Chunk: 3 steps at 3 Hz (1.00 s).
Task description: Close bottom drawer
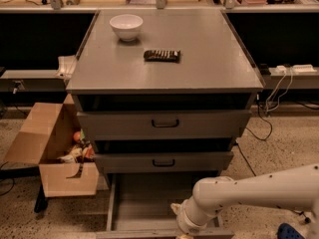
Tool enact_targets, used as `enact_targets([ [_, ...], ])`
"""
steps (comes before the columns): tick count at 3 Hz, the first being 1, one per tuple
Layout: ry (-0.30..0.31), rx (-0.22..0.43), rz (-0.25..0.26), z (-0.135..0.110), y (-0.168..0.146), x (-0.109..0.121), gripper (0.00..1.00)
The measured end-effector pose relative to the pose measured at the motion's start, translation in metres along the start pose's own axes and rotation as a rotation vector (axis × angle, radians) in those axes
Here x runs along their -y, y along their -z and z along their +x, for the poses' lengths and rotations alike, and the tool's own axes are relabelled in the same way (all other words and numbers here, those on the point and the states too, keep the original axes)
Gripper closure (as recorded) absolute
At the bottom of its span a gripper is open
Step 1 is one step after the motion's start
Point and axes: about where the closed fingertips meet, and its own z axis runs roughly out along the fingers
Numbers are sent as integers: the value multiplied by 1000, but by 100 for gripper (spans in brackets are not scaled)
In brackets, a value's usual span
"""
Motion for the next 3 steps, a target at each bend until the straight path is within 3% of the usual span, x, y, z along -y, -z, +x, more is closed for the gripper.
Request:
enact_targets([
  [1, 4, 14, -36, 13, -45, 9, 0],
  [2, 8, 107, -79, 32, -82, 24, 0],
  [3, -14, 238, -133, 57, -112, 29, 12],
])
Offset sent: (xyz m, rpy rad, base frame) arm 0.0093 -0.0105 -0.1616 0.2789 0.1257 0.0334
